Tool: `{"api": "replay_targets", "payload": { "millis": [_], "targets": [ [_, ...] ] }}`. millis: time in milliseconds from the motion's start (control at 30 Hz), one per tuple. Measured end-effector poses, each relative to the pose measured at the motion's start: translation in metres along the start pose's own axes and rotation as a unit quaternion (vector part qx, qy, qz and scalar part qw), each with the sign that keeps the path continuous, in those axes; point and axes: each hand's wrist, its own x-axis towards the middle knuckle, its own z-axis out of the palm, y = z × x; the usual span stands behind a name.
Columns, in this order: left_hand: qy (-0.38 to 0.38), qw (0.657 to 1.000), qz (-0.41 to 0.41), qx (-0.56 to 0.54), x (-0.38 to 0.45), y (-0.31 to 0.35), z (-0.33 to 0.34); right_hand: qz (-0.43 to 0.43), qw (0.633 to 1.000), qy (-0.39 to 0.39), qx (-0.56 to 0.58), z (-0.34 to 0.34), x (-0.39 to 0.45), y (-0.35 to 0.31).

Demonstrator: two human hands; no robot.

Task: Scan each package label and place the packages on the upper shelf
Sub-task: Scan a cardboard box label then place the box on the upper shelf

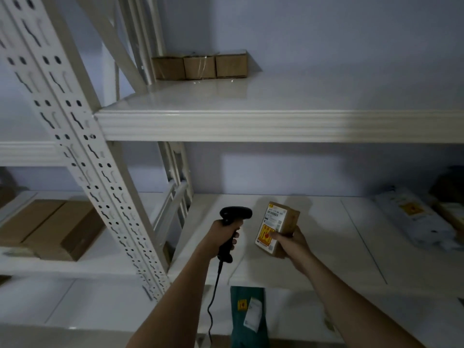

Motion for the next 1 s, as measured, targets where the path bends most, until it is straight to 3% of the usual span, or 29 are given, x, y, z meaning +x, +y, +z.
{"api": "replay_targets", "payload": {
  "millis": [367,1000],
  "targets": [
    [0.007,0.994,0.073,0.077,-0.023,0.041,0.041,-0.074,0.997,0.006,-0.036,-0.013,-0.009,-0.024],
    [0.009,0.995,0.049,0.09,-0.021,0.037,0.056,-0.101,0.992,0.007,-0.07,-0.024,0.002,-0.022]
  ]
}}
